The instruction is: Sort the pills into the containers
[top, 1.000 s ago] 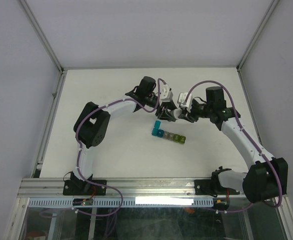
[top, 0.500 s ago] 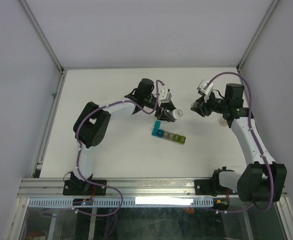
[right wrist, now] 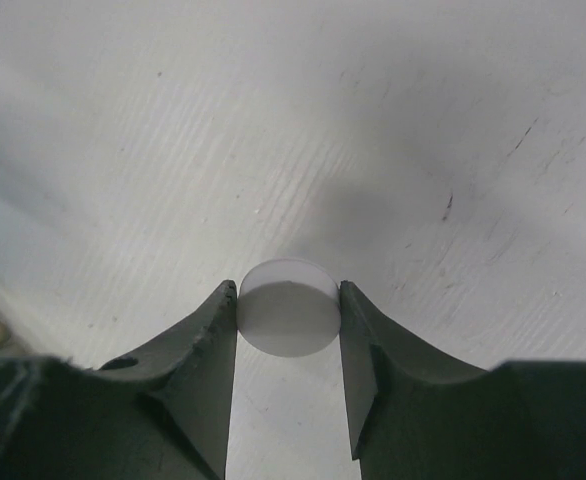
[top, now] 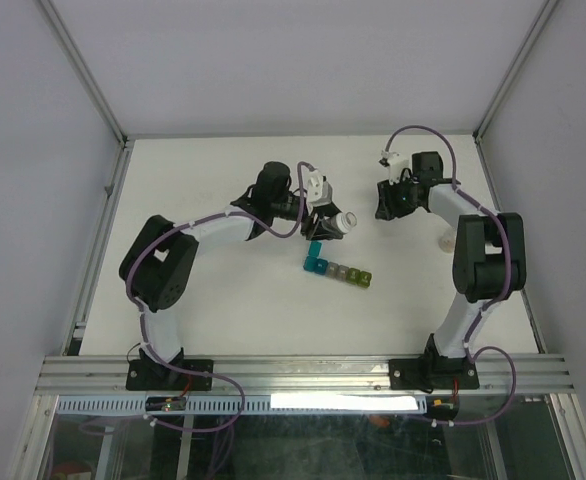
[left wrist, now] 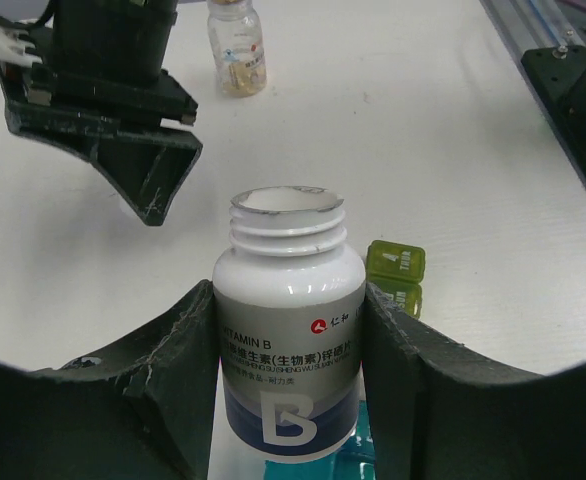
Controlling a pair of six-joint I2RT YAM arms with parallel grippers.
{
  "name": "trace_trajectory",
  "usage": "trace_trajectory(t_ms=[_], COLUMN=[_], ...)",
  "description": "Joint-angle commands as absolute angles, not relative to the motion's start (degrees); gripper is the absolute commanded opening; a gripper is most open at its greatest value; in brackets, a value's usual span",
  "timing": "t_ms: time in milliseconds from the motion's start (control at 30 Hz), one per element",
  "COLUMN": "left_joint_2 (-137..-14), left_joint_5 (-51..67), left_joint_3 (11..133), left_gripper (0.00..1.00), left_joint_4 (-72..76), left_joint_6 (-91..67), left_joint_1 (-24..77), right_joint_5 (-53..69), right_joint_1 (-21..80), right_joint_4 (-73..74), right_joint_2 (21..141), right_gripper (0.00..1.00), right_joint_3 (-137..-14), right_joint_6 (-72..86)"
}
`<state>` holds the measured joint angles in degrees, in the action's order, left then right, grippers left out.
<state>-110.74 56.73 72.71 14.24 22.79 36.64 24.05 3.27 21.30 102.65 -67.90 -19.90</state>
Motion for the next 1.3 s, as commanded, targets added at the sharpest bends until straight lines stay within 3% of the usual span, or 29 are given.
trace_trajectory(t_ms=[0, 133, 267, 433, 500, 533, 700, 900, 1267], left_joint_2=[-100.67, -94.55, -89.44, -84.32, -82.4, -80.3, -75.01, -74.24, -79.45], left_joint_5=[52.31, 47.36, 41.67, 35.57, 35.13, 35.34, 39.98, 47.01, 53.33], left_joint_3=[66.88, 60.17, 56.25, 53.61, 52.14, 51.39, 47.15, 46.65, 49.48], left_gripper=[0.0, 0.0, 0.0, 0.0, 0.0, 0.0, 0.0, 0.0, 0.0], left_joint_4=[18.98, 18.64, 14.55, 7.63, 6.67, 6.51, 6.5, 6.83, 6.83], left_joint_6=[18.45, 15.64, 14.82, 14.71, 13.33, 12.38, 8.14, 6.07, 4.77], left_joint_1=[36.55, 38.21, 41.46, 45.89, 46.63, 46.79, 47.02, 47.73, 48.47], right_joint_5=[19.55, 22.23, 29.17, 57.24, 66.38, 69.63, 79.18, 78.52, 69.11], right_joint_1=[4.13, 4.19, 4.15, 4.16, 4.09, 4.07, 4.76, 12.09, 24.51], right_joint_4=[23.57, 23.88, 23.34, 26.81, 26.89, 26.82, 41.51, 58.74, 40.73], right_joint_2=[105.06, 100.98, 91.71, 75.24, 68.05, 64.64, 53.34, 55.18, 53.03], right_gripper=[0.5, 0.74, 0.77, 0.79, 0.95, 0.98, 0.99, 0.97, 0.89], right_joint_3=[-73.73, -72.5, -68.34, -60.14, -55.85, -53.61, -47.52, -49.78, -44.31], right_joint_6=[-17.56, -18.38, -20.99, -34.17, -42.15, -45.46, -73.0, -96.99, -84.74])
